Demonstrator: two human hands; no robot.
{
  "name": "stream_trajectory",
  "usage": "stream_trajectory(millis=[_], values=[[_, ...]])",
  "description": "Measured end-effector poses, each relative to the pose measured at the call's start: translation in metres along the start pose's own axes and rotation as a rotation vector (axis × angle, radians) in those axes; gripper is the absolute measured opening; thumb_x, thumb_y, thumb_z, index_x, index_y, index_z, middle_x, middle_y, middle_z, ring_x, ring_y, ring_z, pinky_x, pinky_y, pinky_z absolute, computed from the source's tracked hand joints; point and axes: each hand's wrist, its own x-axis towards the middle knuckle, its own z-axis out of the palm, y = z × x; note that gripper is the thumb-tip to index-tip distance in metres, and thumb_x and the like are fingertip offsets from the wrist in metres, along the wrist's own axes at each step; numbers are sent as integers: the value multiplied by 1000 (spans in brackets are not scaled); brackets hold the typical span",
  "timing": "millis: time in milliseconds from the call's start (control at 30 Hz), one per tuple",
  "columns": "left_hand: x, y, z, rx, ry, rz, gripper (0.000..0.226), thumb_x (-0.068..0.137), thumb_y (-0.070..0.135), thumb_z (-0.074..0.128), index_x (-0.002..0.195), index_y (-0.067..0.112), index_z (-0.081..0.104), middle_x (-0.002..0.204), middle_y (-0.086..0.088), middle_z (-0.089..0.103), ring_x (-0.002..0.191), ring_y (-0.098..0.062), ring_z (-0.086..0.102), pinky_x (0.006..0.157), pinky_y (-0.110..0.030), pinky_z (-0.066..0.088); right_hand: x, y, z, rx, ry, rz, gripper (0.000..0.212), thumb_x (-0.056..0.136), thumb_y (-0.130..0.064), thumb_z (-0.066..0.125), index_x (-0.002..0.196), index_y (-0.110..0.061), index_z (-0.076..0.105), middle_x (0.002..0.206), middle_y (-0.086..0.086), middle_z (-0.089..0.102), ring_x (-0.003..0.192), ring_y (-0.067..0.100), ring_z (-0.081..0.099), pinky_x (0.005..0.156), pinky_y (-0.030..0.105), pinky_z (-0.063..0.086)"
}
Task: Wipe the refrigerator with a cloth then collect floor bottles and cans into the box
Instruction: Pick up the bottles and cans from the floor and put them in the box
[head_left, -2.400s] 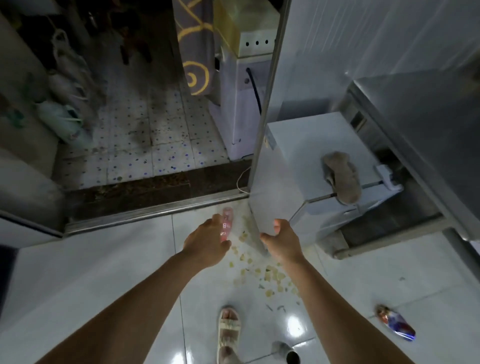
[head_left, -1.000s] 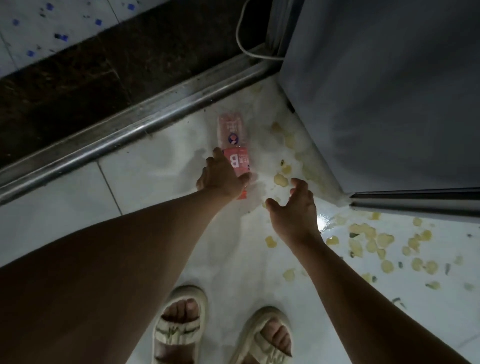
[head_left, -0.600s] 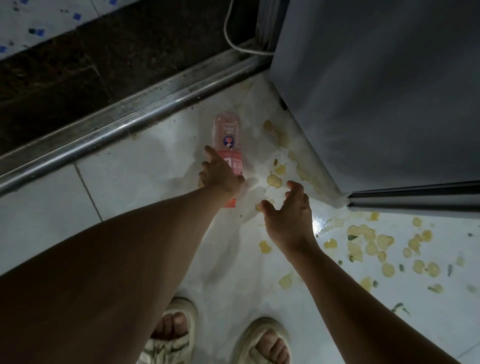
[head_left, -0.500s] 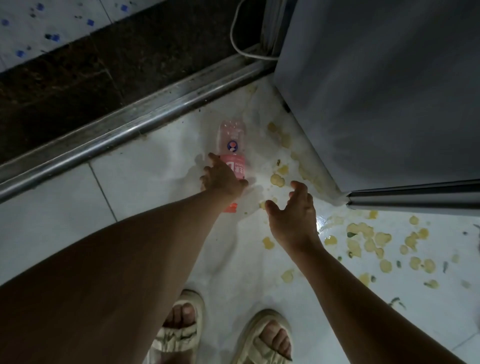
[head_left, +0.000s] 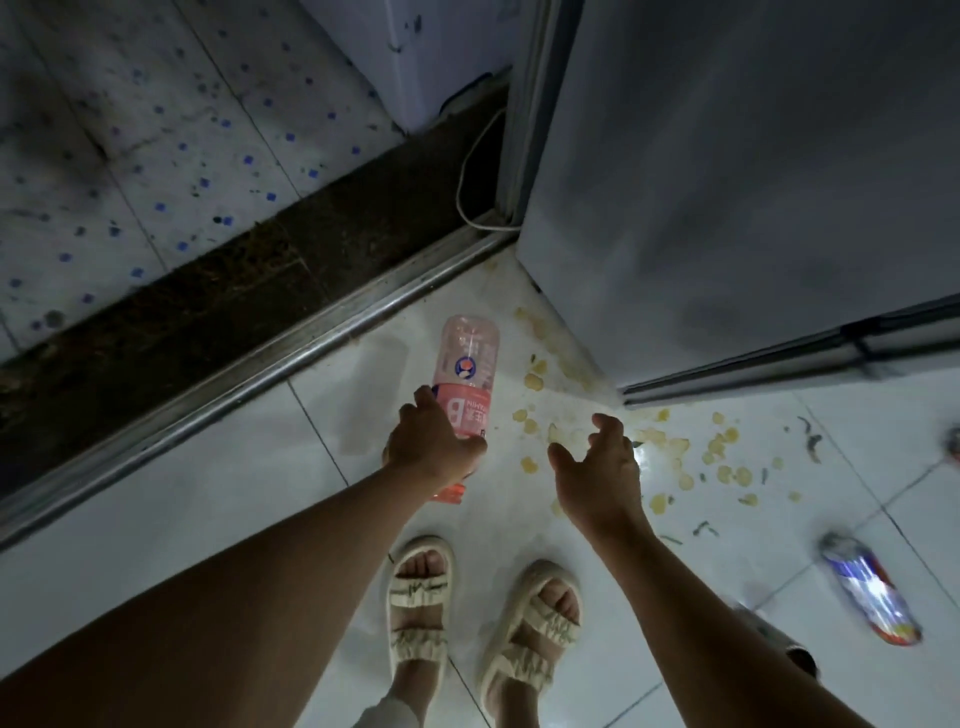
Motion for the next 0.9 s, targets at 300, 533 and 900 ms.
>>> stream_trajectory(millis=[300, 533, 900], values=[[-99, 44, -10, 37, -44, 128, 77, 73, 40, 72, 131, 10, 30, 119, -12, 52, 103, -29, 58, 86, -40, 53, -71, 17, -76, 141, 117, 97, 61, 92, -24, 58, 143, -11, 28, 144, 15, 39, 131, 30, 42, 102, 36, 39], [-173, 72, 40, 133, -73, 195, 73, 73, 40, 71, 127, 10, 33, 118, -11, 53, 102, -29, 58, 84, -38, 52, -118, 101, -133, 226, 153, 146, 60, 91, -22, 56, 142, -8, 27, 142, 17, 37, 129, 31, 40, 101, 34, 35], [-299, 120, 196, 176, -148, 273, 67, 73, 39, 71, 123, 12, 36, 115, -9, 55, 100, -27, 58, 83, -36, 50, -189, 307, -200, 301, 228, 335, 55, 86, -16, 62, 134, -6, 37, 133, 17, 44, 119, 32, 46, 97, 36, 40]])
